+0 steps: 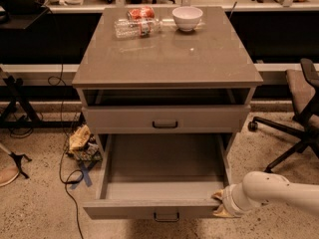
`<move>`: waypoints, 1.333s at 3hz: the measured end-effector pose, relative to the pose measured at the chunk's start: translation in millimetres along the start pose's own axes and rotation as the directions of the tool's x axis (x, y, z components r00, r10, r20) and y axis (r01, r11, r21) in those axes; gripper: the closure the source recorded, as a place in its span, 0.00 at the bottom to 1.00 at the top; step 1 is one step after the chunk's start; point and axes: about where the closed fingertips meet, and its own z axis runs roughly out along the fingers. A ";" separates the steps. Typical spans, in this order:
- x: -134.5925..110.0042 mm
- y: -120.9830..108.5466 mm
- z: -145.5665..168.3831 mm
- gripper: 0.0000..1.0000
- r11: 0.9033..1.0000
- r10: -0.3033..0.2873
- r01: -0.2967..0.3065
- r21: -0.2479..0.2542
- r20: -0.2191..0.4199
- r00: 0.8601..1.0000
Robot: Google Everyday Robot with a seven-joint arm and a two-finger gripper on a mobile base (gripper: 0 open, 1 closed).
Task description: Open middle drawer
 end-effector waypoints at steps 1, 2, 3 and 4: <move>-0.3 0.9 1.0 0.38 1.000 0.000 0.000 -0.003 0.001 1.000; -1.2 1.5 0.5 0.14 1.000 -0.003 0.003 -0.001 0.004 1.000; -10.1 -0.9 -23.1 0.00 0.998 -0.050 0.048 0.047 0.043 0.998; -24.0 -5.1 -75.1 0.00 0.981 -0.116 0.104 0.162 0.066 0.991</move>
Offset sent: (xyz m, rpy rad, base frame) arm -0.0003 0.0004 0.0029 0.0054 -0.0083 0.0046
